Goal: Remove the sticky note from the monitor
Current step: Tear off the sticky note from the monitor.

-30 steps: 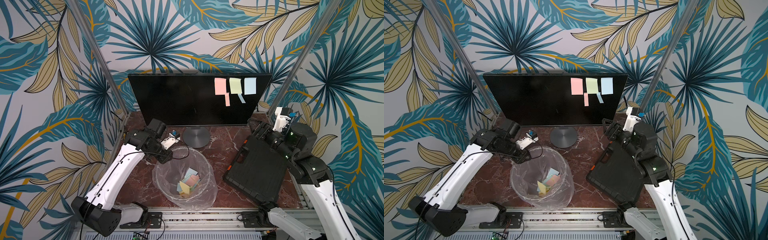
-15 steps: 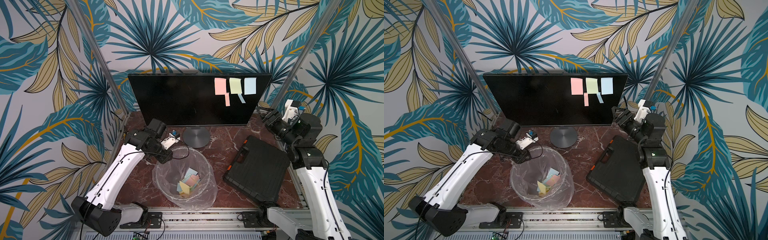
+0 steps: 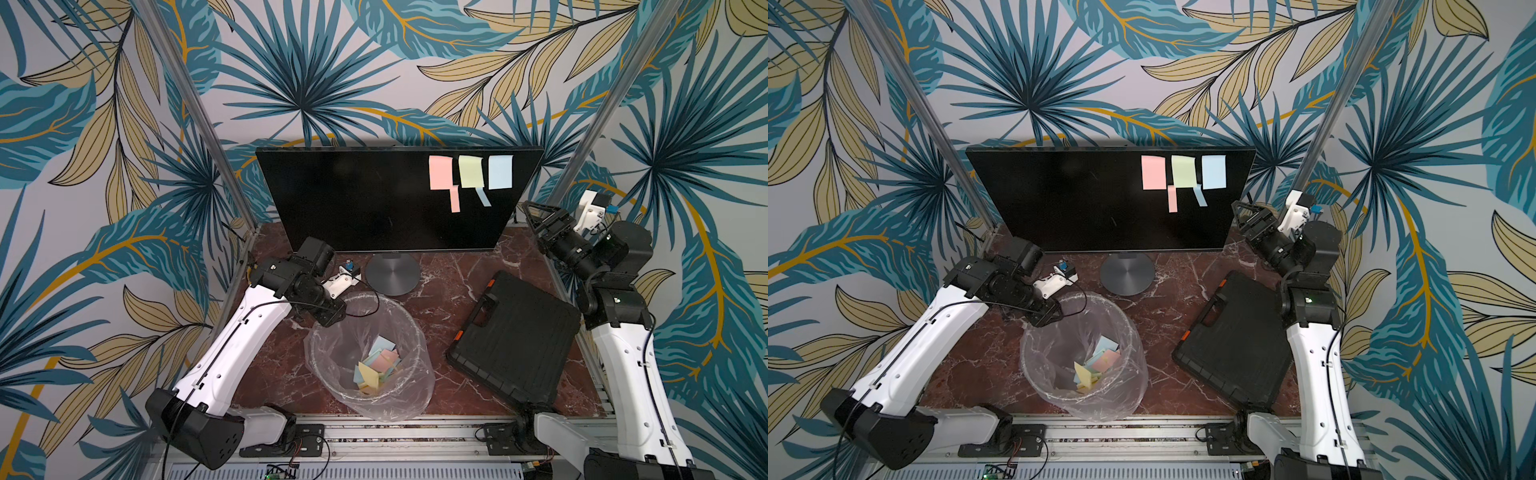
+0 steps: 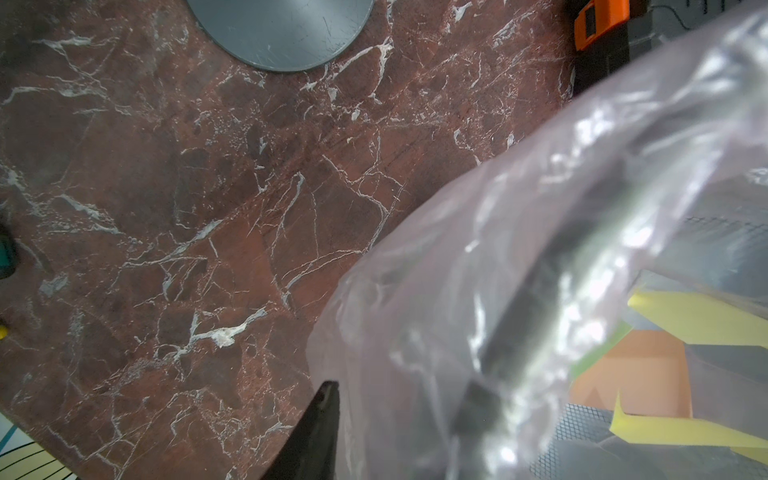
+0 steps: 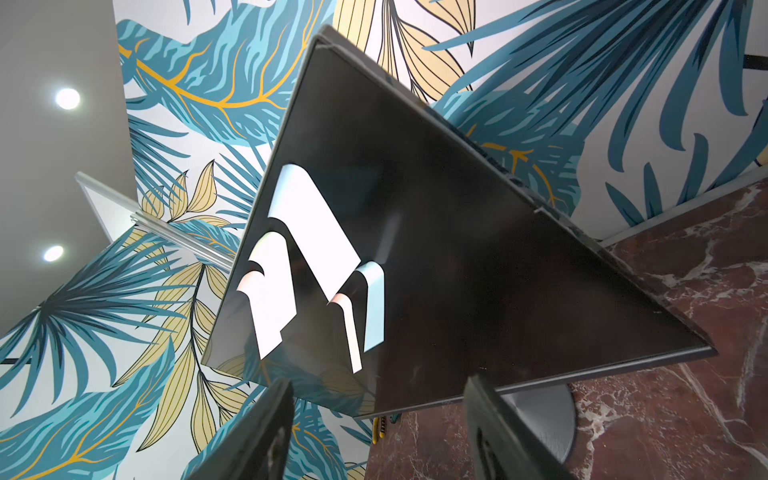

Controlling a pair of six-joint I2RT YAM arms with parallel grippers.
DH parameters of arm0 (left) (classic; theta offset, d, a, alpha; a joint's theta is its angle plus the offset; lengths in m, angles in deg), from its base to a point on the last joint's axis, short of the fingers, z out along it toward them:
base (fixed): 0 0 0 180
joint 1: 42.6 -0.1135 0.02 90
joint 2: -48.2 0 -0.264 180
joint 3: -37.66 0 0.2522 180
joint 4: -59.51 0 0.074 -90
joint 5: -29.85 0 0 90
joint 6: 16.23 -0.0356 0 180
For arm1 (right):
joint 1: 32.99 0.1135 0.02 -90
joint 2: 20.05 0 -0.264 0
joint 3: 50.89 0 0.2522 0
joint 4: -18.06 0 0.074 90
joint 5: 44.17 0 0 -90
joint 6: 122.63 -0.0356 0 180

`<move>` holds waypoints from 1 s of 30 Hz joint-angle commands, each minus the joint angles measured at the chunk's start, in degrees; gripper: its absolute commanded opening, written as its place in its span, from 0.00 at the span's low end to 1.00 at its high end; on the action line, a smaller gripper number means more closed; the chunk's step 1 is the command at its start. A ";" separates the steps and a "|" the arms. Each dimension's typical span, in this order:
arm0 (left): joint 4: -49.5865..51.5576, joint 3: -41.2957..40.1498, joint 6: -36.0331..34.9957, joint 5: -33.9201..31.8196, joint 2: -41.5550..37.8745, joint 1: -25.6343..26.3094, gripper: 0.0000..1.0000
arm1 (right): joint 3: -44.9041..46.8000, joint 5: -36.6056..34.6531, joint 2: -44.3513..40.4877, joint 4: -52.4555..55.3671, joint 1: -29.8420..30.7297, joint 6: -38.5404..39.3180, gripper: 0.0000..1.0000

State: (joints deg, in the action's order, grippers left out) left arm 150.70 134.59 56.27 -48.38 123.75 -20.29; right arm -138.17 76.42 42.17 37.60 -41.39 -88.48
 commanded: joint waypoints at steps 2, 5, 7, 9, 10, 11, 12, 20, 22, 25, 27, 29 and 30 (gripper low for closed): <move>0.11 1.46 -0.20 -0.01 -0.01 0.08 0.40 | -1.13 1.76 1.03 -3.20 -0.63 -1.32 0.68; 0.11 1.49 -0.18 -0.08 -0.12 0.08 0.40 | -1.80 2.08 1.89 -4.32 -0.65 -1.40 0.68; 0.08 1.38 -0.18 -0.08 -0.12 0.09 0.40 | -2.65 3.20 2.90 -5.18 -0.60 -1.59 0.68; 0.09 1.41 -0.24 -0.18 -0.22 0.09 0.40 | -3.37 5.11 4.47 -6.82 -0.65 -2.40 0.66; 0.19 1.46 -0.12 -0.21 -0.23 0.11 0.40 | -3.72 5.93 4.98 -7.65 -0.58 -2.68 0.65; 0.26 1.46 -0.12 -0.25 -0.27 0.05 0.40 | -4.02 6.53 5.56 -7.92 -0.63 -2.81 0.65; 0.22 1.51 -0.11 -0.30 -0.31 0.03 0.40 | -4.53 7.04 6.23 -8.31 -0.57 -2.93 0.65; 0.15 1.24 -0.18 -0.53 -0.75 0.04 0.40 | -9.42 8.66 11.42 -9.75 0.91 -2.24 0.62; 0.01 1.24 -0.19 -0.59 -0.69 0.02 0.40 | -10.58 8.29 12.71 -9.75 1.53 -1.85 0.61; 0.11 1.20 -0.17 -0.53 -0.66 0.05 0.40 | -11.78 8.13 14.05 -10.13 2.34 -1.67 0.61; 0.01 1.20 -0.30 -0.53 -0.65 0.09 0.40 | -12.43 7.87 14.64 -10.11 2.95 -1.35 0.60; 0.05 1.20 -0.26 -0.64 -0.67 0.11 0.40 | -12.89 7.52 15.04 -10.12 3.36 -0.75 0.59; 0.01 1.21 -0.26 -0.59 -0.67 0.05 0.40 | -13.07 7.35 15.15 -10.11 3.53 -0.65 0.58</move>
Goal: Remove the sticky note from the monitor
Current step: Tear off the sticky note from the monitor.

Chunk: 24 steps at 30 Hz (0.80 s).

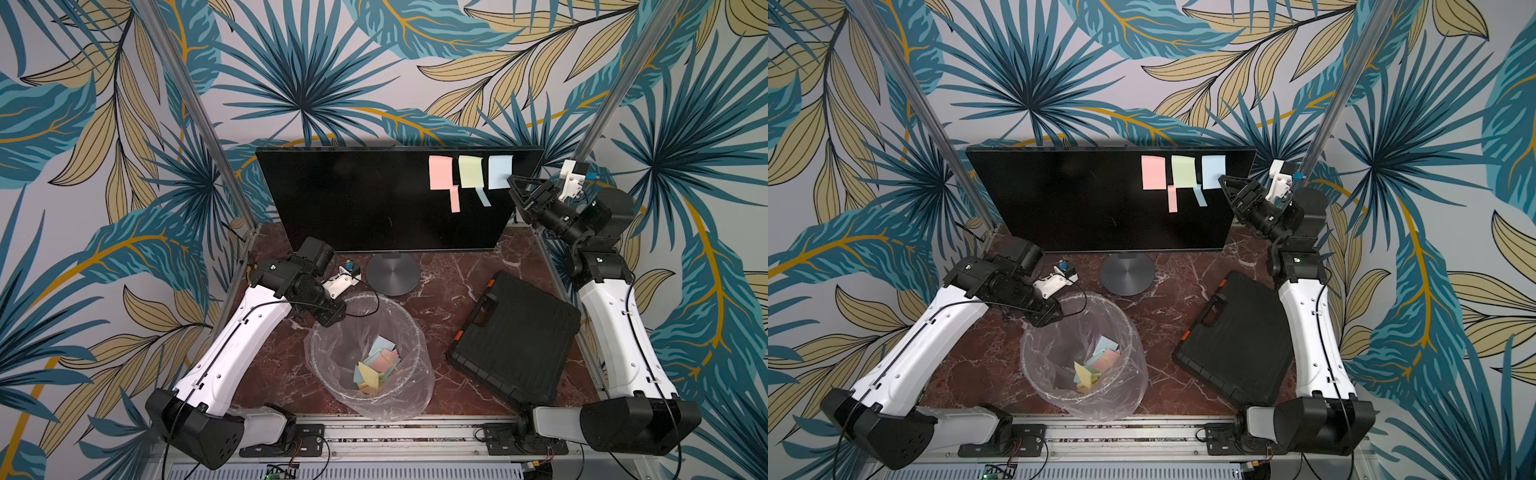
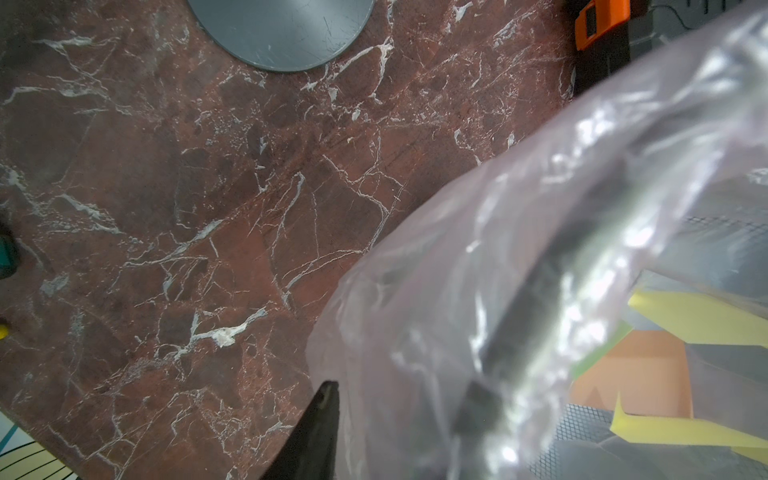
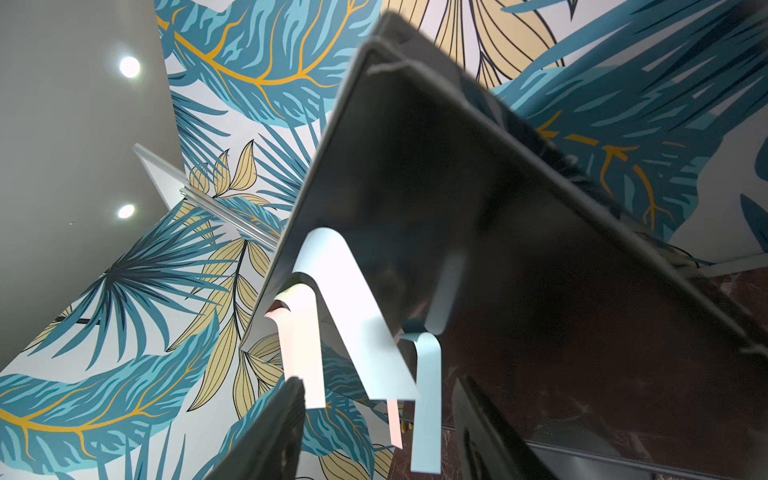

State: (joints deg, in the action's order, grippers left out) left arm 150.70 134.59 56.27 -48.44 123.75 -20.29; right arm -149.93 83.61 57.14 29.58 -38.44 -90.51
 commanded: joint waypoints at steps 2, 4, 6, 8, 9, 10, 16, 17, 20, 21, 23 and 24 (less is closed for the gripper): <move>0.14 1.29 -0.31 -0.45 -0.73 0.08 0.40 | -1.81 0.30 0.70 -2.17 0.91 1.46 0.57; 0.14 1.36 -0.32 -0.45 -0.75 0.09 0.40 | -2.25 0.44 1.12 -2.11 1.24 1.55 0.55; 0.14 1.37 -0.32 -0.40 -0.71 0.10 0.40 | -2.53 0.35 1.29 -2.15 1.43 1.55 0.51; 0.09 1.37 -0.29 -0.34 -0.62 0.04 0.40 | -2.68 0.21 1.30 -2.10 1.50 1.65 0.47; 0.10 1.42 -0.26 -0.37 -0.58 0.10 0.40 | -2.66 0.11 1.24 -2.09 1.50 1.72 0.44; 0.09 1.46 -0.29 -0.36 -0.58 0.06 0.40 | -2.65 -0.01 1.23 -2.04 1.50 1.72 0.42; 0.27 1.55 -0.26 -0.21 -0.58 0.10 0.40 | -2.48 -0.56 0.57 -0.98 1.59 2.25 0.21; 0.27 1.55 -0.26 -0.19 -0.61 0.10 0.40 | -2.47 -0.60 0.39 -0.75 1.60 2.35 0.17; 0.28 1.54 -0.26 -0.21 -0.69 0.09 0.40 | -2.52 -0.86 0.19 -0.37 1.66 2.44 0.06; 0.31 1.55 -0.27 -0.22 -0.69 0.04 0.40 | -2.57 -0.93 0.04 -0.38 1.63 2.50 0.04; 0.27 1.55 -0.27 -0.20 -0.75 0.06 0.40 | -2.74 -1.05 -0.19 -0.11 1.63 2.61 0.00; 0.27 1.55 -0.31 -0.25 -0.75 0.07 0.40 | -2.72 -1.16 -0.40 -0.05 1.62 2.61 0.00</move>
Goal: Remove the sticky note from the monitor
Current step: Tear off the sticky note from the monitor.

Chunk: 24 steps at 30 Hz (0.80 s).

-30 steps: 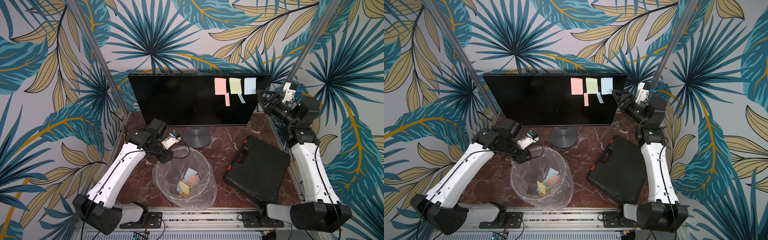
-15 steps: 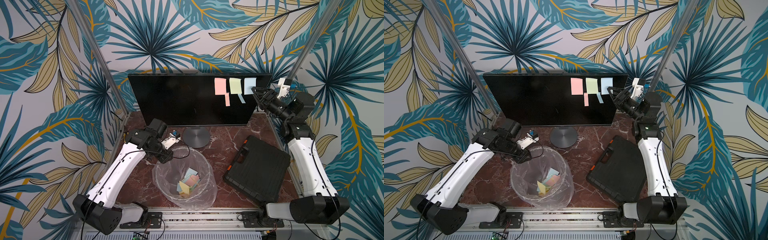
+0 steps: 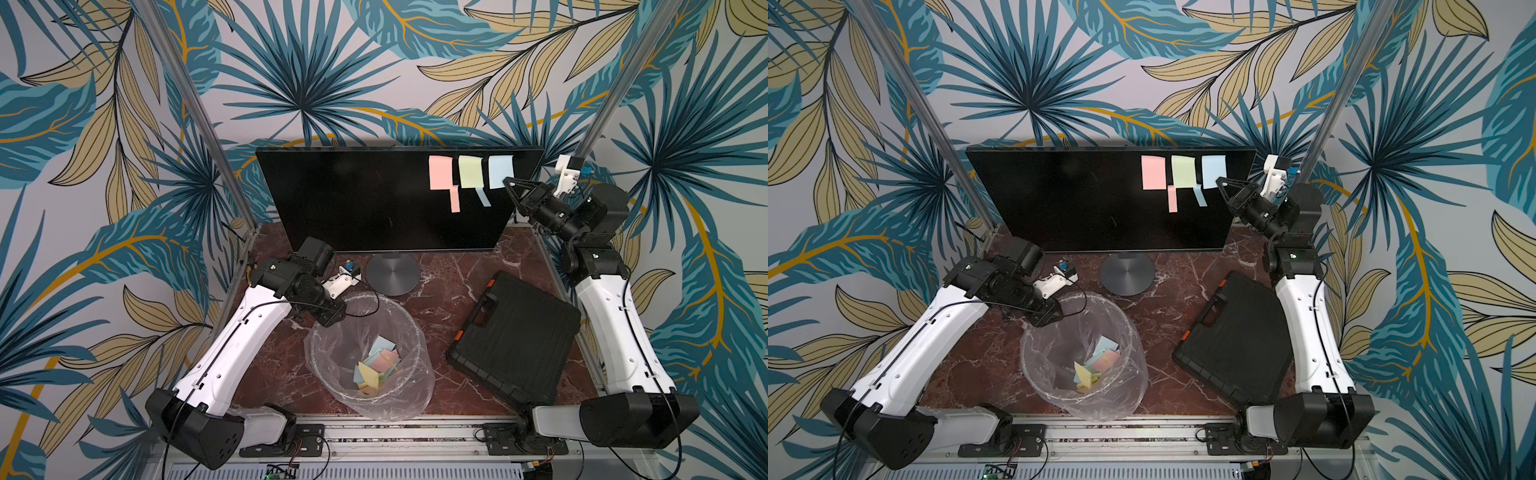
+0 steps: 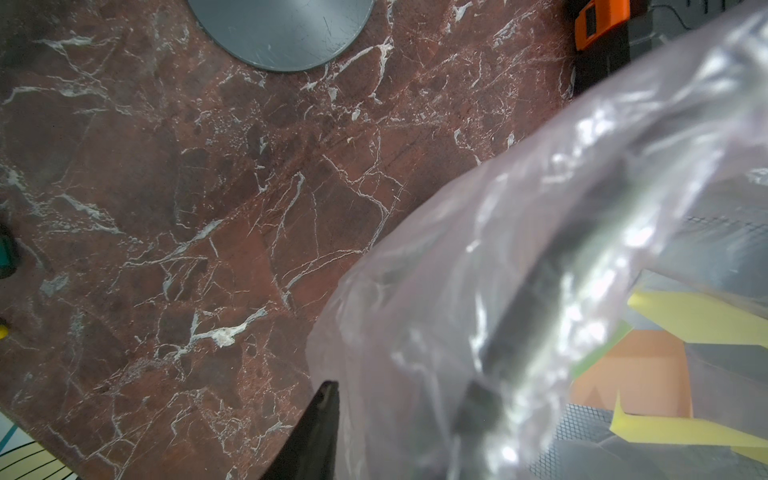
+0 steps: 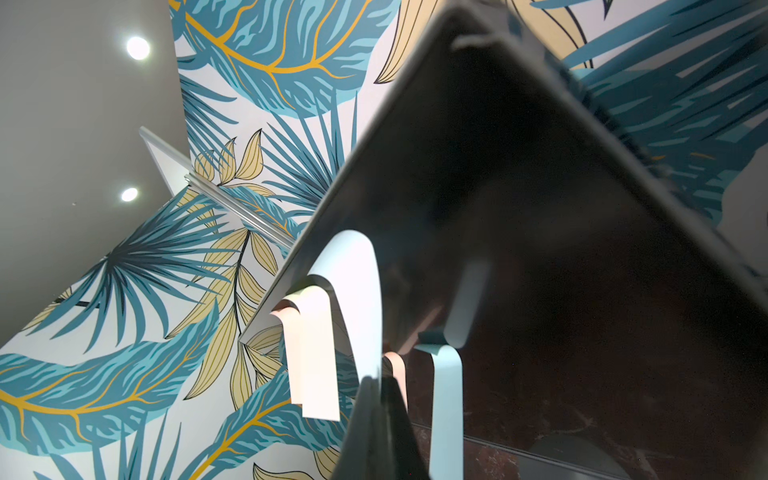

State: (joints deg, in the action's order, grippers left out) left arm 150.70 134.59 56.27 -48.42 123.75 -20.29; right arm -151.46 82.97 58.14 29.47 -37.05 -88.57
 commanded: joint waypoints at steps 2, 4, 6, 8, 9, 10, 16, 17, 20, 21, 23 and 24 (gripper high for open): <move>0.31 1.55 -0.29 -0.25 -0.71 0.08 0.40 | -1.37 -0.66 -1.75 0.11 0.26 0.66 0.00; 0.25 1.56 -0.26 -0.31 -0.75 0.04 0.40 | -1.48 -0.64 -2.01 0.18 0.28 0.62 0.00; 0.27 1.61 -0.30 -0.31 -0.69 0.06 0.40 | -1.75 -0.49 -2.46 0.05 0.28 0.37 0.00; 0.31 1.64 -0.27 -0.43 -0.65 0.11 0.40 | -1.87 -0.08 -3.00 -0.30 0.28 -0.11 0.00; 0.27 1.64 -0.30 -0.42 -0.62 0.05 0.40 | -2.02 0.11 -3.37 -0.55 0.28 -0.40 0.00; 0.32 1.64 -0.26 -0.42 -0.68 0.07 0.40 | -2.06 0.29 -3.79 -0.91 0.28 -0.78 0.00; 0.21 1.43 -0.30 -0.53 -0.88 0.10 0.40 | -2.94 1.63 -6.56 -2.56 0.28 -2.15 0.00; 0.23 1.46 -0.30 -0.50 -0.85 0.07 0.40 | -3.20 1.80 -7.03 -2.56 0.28 -2.15 0.00; 0.24 1.51 -0.33 -0.51 -0.84 0.10 0.40 | -3.95 2.45 -8.37 -2.56 0.28 -2.51 0.00; 0.23 1.54 -0.27 -0.49 -0.80 0.11 0.40 | -3.99 2.82 -8.71 -2.77 0.28 -2.96 0.00; 0.29 1.69 -0.26 -0.52 -0.75 0.07 0.40 | -3.90 3.73 -9.45 -3.05 0.46 -3.91 0.00; 0.27 1.64 -0.27 -0.55 -0.71 0.10 0.40 | -3.63 3.99 -9.85 -2.94 0.67 -4.14 0.00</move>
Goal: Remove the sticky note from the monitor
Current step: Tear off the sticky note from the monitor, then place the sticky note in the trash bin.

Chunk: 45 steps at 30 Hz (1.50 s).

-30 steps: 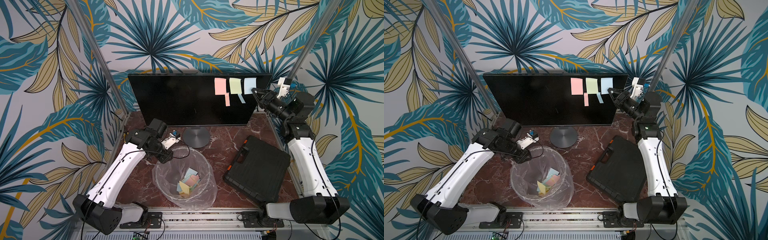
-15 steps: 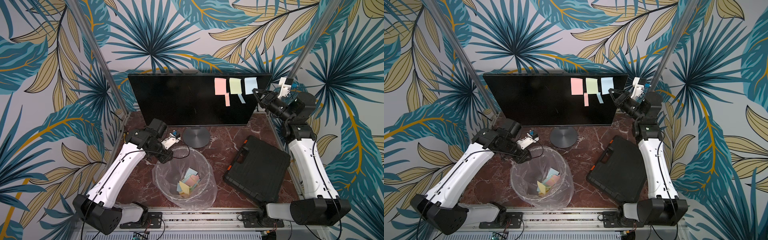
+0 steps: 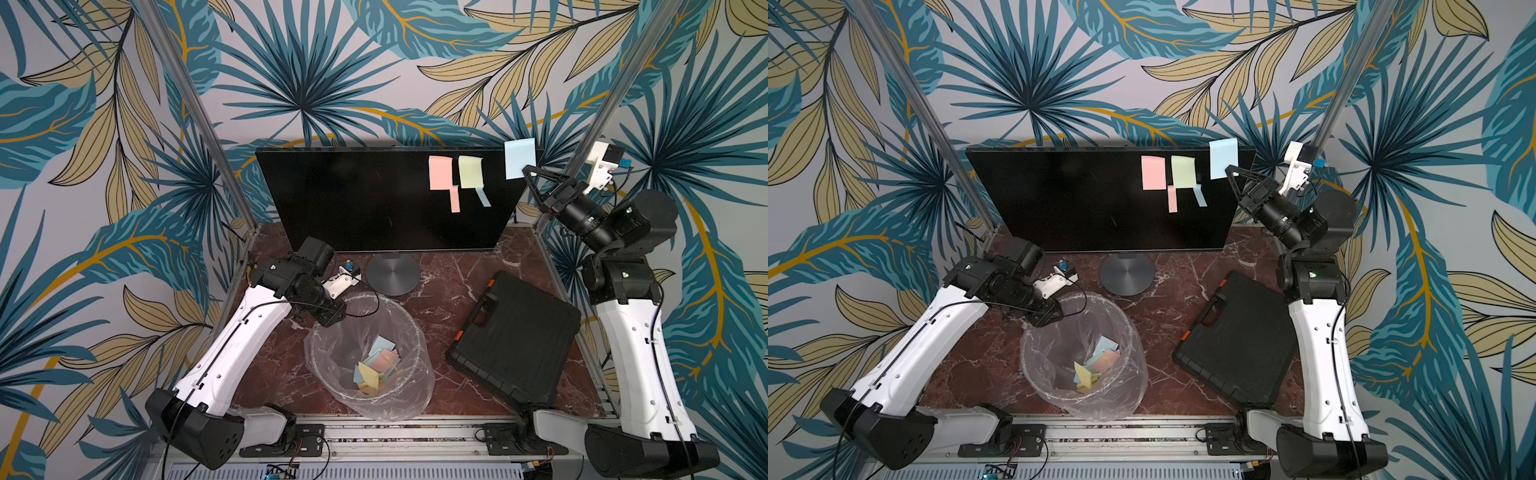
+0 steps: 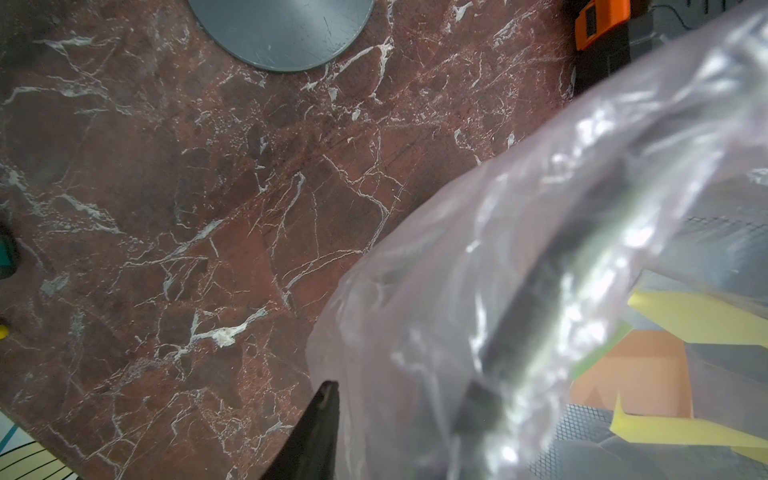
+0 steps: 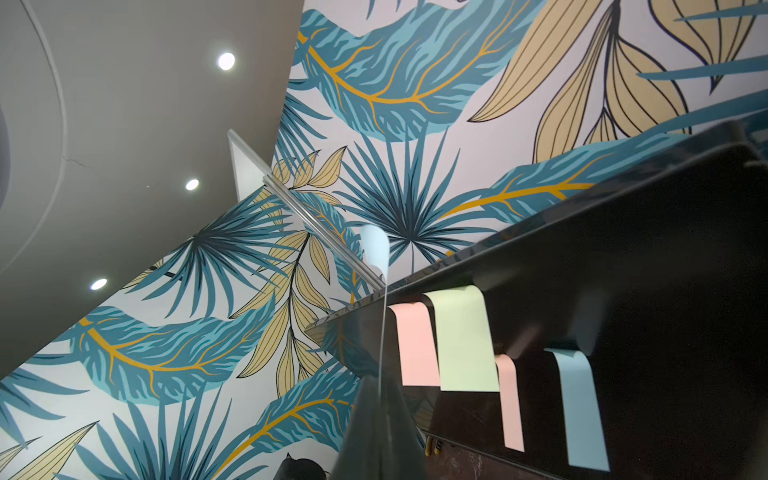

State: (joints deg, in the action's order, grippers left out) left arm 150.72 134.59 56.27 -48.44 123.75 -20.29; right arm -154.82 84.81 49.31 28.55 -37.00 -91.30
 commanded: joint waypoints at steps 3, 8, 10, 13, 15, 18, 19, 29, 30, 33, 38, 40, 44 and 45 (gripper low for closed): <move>0.41 1.64 -0.27 -0.66 -0.75 0.06 0.40 | 0.51 2.15 -2.62 1.46 2.77 0.29 0.00; 0.24 1.41 -0.27 -0.97 -1.02 0.02 0.40 | 2.21 -0.55 -6.14 14.44 12.03 12.87 0.00; 0.24 1.37 -0.27 -1.04 -1.01 0.15 0.40 | 4.62 -2.69 -7.88 20.93 15.74 16.76 0.00; 0.28 1.46 -0.25 -0.92 -0.97 0.10 0.40 | 9.30 -3.69 -10.16 25.64 20.09 21.71 0.00; 0.25 1.51 -0.19 -0.89 -0.89 0.05 0.40 | 11.10 -5.30 -10.63 30.72 23.52 25.74 0.00; 0.25 1.46 -0.18 -0.83 -0.68 0.08 0.40 | 13.23 -8.26 -10.11 36.40 29.87 31.07 0.00; 0.26 1.45 -0.17 -0.90 -0.62 0.09 0.40 | 13.54 -9.26 -9.46 38.25 31.97 32.85 0.00; 0.33 1.47 -0.14 -0.81 -0.49 0.08 0.40 | 10.06 -19.48 -1.84 51.27 52.24 46.16 0.00; 0.38 1.46 -0.12 -0.78 -0.49 0.03 0.40 | 9.04 -20.47 -0.27 52.17 54.23 47.10 0.00; 0.41 1.51 -0.12 -0.83 -0.49 0.06 0.40 | 5.15 -22.84 5.11 54.79 59.61 49.81 0.00; 0.34 1.46 -0.20 -0.86 -0.58 0.06 0.40 | 1.05 -24.48 11.74 53.83 64.83 52.33 0.00; 0.36 1.46 -0.21 -0.87 -0.49 0.06 0.40 | -0.09 -24.28 13.23 52.73 66.38 52.99 0.00; 0.35 1.55 -0.20 -0.84 -0.40 0.08 0.40 | -1.88 -24.35 15.33 51.69 68.13 54.08 0.27; 0.41 1.62 -0.20 -0.81 -0.33 0.10 0.40 | -2.01 -24.67 15.28 51.30 68.24 54.06 0.30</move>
State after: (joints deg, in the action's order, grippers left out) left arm 150.76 134.59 56.27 -48.81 123.73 -20.29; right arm -155.28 61.29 64.72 80.86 30.71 -39.22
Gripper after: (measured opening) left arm 0.398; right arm 0.276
